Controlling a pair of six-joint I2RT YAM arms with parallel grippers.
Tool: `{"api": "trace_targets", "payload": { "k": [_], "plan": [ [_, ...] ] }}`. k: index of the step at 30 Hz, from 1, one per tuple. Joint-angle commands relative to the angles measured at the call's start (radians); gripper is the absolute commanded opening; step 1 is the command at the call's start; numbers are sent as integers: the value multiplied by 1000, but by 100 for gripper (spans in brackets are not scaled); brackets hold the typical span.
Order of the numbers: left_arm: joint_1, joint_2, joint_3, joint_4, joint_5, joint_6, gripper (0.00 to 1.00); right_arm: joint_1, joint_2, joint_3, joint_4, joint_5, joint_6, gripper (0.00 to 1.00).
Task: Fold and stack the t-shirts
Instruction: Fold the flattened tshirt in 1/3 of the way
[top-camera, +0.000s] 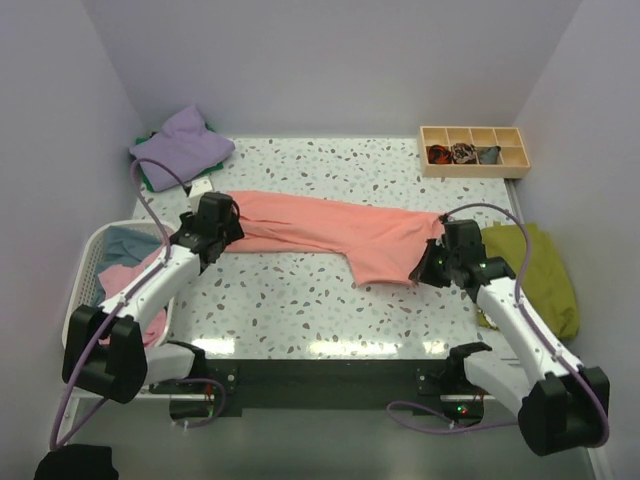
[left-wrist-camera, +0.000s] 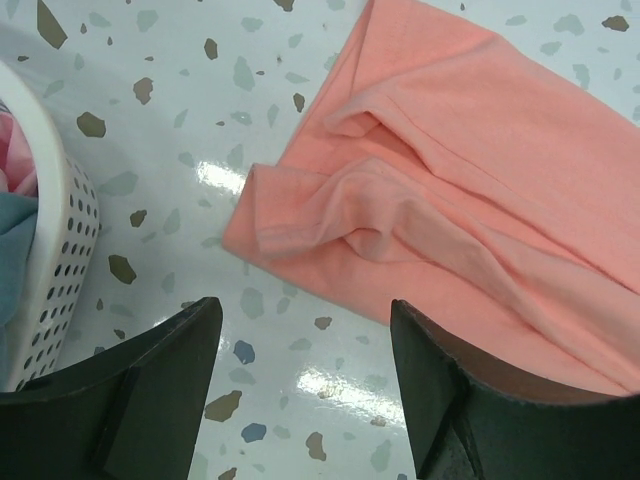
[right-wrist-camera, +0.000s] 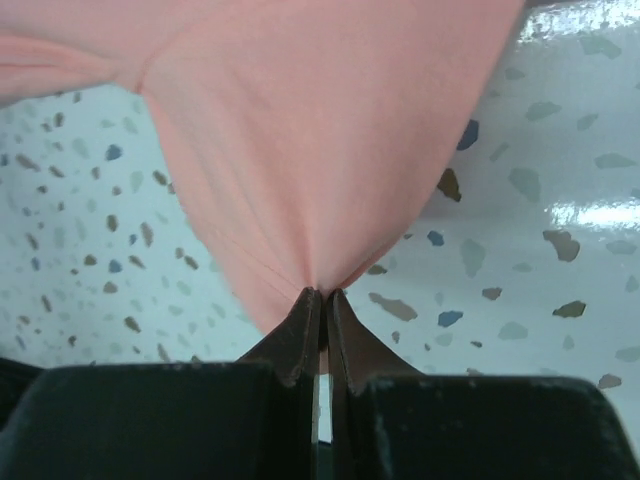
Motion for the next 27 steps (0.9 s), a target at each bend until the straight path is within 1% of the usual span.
{"api": "trace_targets", "payload": {
  "k": [1, 4, 7, 8, 9, 11, 14, 17, 21, 27],
  "plan": [
    [-10, -57, -18, 0, 31, 2, 73, 4, -217, 18, -122, -90, 58, 0],
    [-14, -67, -22, 0, 57, 7, 73, 4, -293, 30, -219, -41, 66, 0],
    [-22, -85, -30, -14, 71, 5, 72, 6, -314, 0, -320, -79, 64, 0],
    [-27, -94, -44, -12, 74, 2, 72, 6, -336, -44, -343, -117, 69, 0],
    [-27, -117, -51, -11, 77, 1, 71, 6, -368, -63, -363, -118, 89, 0],
    [-27, -140, -68, -11, 75, -2, 72, 6, -489, -91, -444, -98, 109, 0],
    [-27, -173, -59, -31, 63, 1, 72, 6, -601, -71, -547, -93, 141, 0],
    [-27, -180, -35, -48, 61, 1, 72, 6, -617, -40, -622, -73, 130, 0],
    [-27, -141, -24, -75, 41, 4, 73, 6, -568, -25, -618, -47, 100, 0],
    [-28, -78, -79, -98, 66, -29, 73, 6, -493, -17, -511, -52, 89, 0]
  ]
}}
